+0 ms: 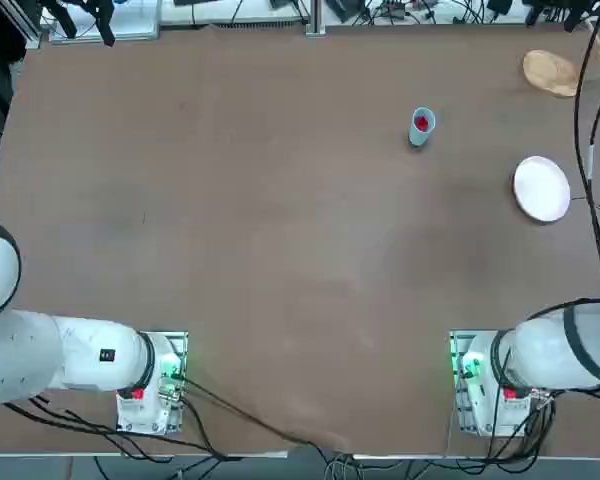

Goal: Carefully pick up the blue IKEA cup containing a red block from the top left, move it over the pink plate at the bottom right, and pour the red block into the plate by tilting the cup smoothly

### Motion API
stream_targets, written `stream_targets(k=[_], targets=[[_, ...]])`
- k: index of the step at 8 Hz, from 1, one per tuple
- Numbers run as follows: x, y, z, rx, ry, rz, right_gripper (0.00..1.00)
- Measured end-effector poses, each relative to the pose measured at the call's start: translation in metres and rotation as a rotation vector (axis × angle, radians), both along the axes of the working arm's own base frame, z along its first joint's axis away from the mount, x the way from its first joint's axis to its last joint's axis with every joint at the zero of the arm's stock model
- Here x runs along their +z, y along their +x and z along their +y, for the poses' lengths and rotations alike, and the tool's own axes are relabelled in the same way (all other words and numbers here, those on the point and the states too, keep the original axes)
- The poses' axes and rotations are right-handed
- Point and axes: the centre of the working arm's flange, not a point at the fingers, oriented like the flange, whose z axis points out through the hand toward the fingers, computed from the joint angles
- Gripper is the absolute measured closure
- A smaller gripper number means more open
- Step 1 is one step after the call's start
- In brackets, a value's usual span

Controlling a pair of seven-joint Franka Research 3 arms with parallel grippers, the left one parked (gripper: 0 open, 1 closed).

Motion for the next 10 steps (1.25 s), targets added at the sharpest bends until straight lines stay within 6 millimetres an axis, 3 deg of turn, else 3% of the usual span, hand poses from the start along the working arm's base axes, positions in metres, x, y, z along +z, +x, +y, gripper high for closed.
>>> stream_targets(k=[3, 7, 9, 10], targets=[[0.001, -0.001, 0.003, -0.011, -0.002, -0.002, 0.0], [-0.003, 0.002, 0.029, -0.022, -0.009, -0.009, 0.0], [-0.026, 0.011, 0.054, -0.041, -0.014, -0.033, 0.0], [-0.048, 0.02, 0.07, -0.044, -0.017, -0.045, 0.0]])
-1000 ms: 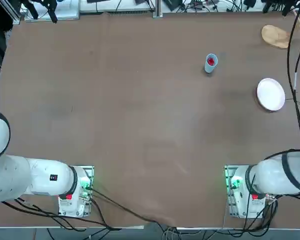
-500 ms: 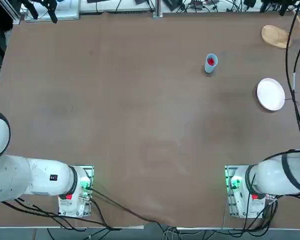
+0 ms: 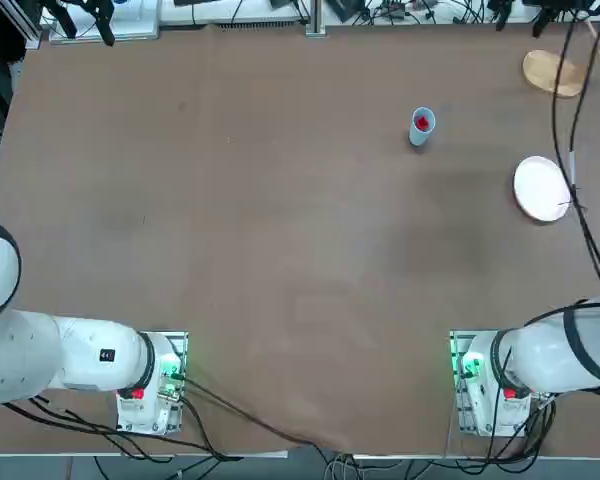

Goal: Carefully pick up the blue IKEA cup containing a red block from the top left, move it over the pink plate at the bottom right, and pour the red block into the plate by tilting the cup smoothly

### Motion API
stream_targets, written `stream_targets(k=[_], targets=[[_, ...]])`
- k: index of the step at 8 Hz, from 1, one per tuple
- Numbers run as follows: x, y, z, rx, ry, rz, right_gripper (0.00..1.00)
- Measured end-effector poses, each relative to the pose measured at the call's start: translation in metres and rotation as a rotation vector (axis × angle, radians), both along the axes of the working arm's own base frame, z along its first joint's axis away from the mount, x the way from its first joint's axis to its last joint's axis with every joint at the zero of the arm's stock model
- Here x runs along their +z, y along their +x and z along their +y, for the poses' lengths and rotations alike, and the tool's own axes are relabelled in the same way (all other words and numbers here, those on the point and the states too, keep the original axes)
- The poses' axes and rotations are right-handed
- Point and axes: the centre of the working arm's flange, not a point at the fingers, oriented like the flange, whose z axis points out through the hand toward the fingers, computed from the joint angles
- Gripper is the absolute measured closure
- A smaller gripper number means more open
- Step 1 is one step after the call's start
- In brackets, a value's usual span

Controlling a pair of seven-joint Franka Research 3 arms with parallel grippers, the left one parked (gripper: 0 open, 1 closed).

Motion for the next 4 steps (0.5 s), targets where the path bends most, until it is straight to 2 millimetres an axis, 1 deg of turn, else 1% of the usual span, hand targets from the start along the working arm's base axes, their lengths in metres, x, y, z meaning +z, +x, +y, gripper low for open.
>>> stream_targets(k=[2, 3, 4], targets=[[-0.054, 0.022, 0.043, -0.017, -0.009, -0.013, 0.0], [-0.081, 0.032, 0.059, -0.03, -0.015, -0.013, 0.0], [-0.104, 0.041, 0.069, -0.045, -0.019, -0.016, 0.0]])
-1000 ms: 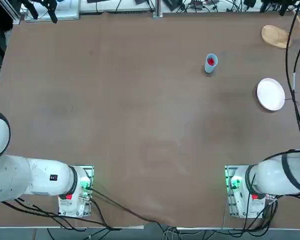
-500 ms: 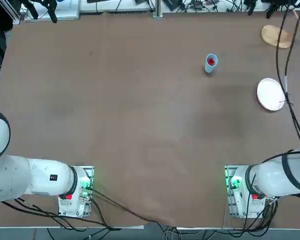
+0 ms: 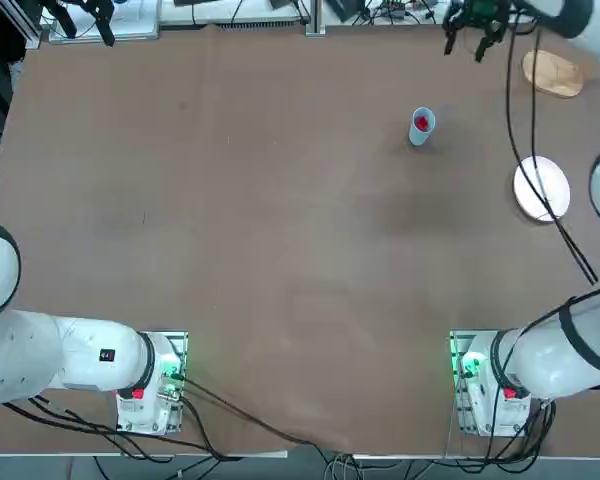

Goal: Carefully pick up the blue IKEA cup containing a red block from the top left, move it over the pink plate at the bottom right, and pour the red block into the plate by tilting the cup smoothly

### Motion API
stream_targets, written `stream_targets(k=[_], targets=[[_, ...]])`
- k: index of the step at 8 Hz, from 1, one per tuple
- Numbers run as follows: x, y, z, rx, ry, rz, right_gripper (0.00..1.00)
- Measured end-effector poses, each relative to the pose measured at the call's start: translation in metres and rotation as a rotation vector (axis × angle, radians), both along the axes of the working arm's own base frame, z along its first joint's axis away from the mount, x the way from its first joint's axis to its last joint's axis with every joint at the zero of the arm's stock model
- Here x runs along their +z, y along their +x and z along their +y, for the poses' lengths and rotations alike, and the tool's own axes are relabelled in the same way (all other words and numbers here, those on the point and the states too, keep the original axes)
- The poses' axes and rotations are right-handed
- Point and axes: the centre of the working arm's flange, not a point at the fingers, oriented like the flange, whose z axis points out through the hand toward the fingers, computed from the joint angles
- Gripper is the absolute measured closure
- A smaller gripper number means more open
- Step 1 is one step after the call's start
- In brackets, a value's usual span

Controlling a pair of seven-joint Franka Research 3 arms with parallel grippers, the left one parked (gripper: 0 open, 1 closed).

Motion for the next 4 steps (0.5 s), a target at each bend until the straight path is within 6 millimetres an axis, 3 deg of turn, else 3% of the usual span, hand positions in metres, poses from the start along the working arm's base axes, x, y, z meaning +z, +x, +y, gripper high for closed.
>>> stream_targets(k=[4], targets=[[-0.071, 0.017, 0.017, -0.067, 0.018, -0.104, 0.0]])
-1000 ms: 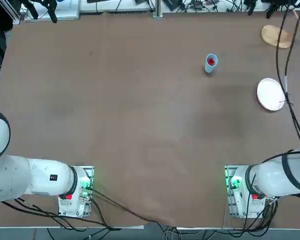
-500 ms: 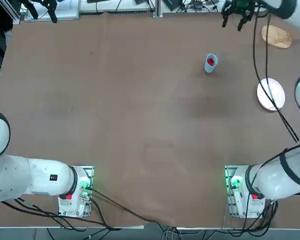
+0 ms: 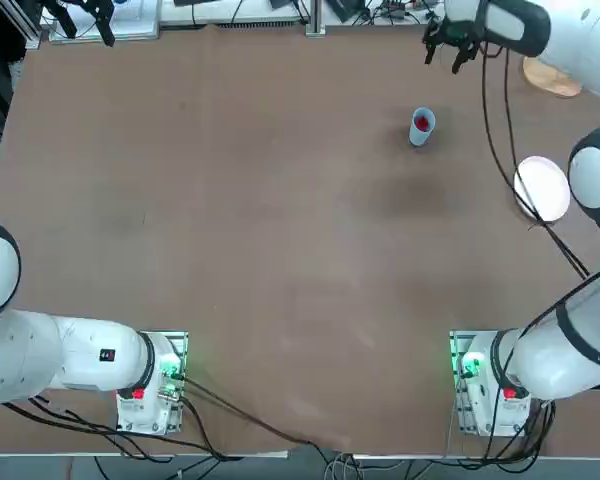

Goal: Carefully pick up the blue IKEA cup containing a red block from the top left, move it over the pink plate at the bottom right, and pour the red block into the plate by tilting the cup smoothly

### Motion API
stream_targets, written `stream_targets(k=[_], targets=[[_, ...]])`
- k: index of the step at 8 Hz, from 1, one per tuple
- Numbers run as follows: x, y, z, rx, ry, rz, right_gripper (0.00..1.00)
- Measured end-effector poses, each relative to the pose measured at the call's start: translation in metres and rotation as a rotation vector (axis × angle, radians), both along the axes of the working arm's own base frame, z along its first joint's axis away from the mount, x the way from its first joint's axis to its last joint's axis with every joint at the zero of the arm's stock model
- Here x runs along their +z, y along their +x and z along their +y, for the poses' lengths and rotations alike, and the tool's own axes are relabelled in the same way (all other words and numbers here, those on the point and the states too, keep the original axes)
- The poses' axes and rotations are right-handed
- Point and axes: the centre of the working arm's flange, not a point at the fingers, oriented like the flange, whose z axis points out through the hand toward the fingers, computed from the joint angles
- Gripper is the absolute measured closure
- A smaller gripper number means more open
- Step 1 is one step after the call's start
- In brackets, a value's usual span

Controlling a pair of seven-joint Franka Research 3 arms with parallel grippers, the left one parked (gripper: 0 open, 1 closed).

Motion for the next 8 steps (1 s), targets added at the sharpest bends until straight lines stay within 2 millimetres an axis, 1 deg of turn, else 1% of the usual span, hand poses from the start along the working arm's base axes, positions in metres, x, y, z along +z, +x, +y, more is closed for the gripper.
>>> stream_targets(k=[2, 3, 4, 5, 8], targets=[[-0.029, -0.005, 0.029, -0.017, 0.001, -0.003, 0.0], [-0.042, -0.007, 0.039, -0.016, 0.004, -0.013, 0.0], [-0.054, -0.009, 0.041, -0.013, 0.006, -0.022, 0.0], [-0.066, -0.013, 0.038, 0.004, 0.002, -0.021, 0.0], [-0.083, -0.017, 0.033, 0.115, 0.003, -0.056, 0.0]])
